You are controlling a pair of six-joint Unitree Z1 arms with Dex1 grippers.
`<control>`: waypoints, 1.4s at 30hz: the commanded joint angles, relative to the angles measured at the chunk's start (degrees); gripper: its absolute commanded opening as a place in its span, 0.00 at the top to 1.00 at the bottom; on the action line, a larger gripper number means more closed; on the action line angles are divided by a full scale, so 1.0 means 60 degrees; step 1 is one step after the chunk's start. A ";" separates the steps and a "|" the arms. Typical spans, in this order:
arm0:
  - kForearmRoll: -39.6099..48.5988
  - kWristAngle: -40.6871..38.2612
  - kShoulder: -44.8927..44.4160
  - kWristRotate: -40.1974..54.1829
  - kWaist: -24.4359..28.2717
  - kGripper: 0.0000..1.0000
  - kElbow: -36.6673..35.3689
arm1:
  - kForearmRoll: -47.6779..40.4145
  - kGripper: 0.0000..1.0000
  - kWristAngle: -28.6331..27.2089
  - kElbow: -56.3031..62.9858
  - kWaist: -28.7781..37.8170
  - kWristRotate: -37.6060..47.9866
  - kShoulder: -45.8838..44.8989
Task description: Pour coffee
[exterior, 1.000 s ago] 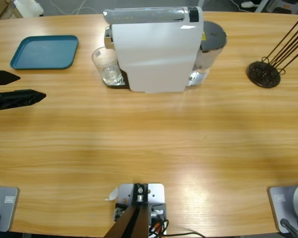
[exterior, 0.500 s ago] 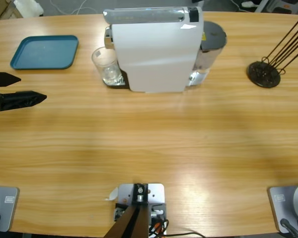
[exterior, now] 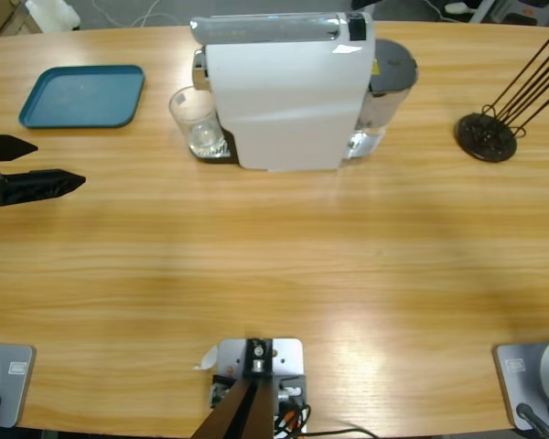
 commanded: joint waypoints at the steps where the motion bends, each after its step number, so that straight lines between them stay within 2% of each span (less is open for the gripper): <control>1: -0.0051 0.0151 0.0307 -0.0073 0.0082 0.00 0.0332 | 0.0014 1.00 0.0147 0.0102 -0.0137 -0.0104 0.0674; 18: -0.0065 0.0172 0.0301 -0.0073 0.0105 0.00 0.0346 | 0.0072 1.00 0.0022 0.1200 -0.0093 -0.0043 0.0563; 26: -0.0080 0.0172 0.0316 -0.0073 0.0105 0.00 0.0361 | 0.0055 1.00 0.0057 0.1147 -0.0093 -0.0040 0.0741; 30: -0.0106 0.0172 0.0322 -0.0073 0.0105 0.00 0.0361 | 0.0075 1.00 0.0086 0.0342 -0.0093 -0.0289 0.0355; 31: -0.0109 0.0172 0.0316 -0.0073 0.0105 0.00 0.0361 | 0.0134 0.97 0.0033 0.0081 -0.0058 -0.0444 0.0115; 32: -0.0115 0.0172 0.0289 -0.0073 0.0105 0.00 0.0352 | 0.0321 0.37 -0.0066 -0.0212 0.0041 -0.0538 -0.0175; 33: -0.0121 0.0172 0.0254 -0.0073 0.0105 0.00 0.0344 | 0.0447 0.02 -0.0143 -0.0385 0.0176 -0.0640 -0.0553; 37: -0.0109 0.0157 -0.0048 -0.0073 0.0099 0.00 0.0332 | 0.0430 0.00 -0.0151 0.0503 0.0762 -0.0840 -0.2320; 42: -0.0109 0.0110 -0.0244 -0.0073 0.0090 0.00 0.0332 | -0.0648 0.00 0.0121 0.3582 0.0991 -0.0881 -0.4242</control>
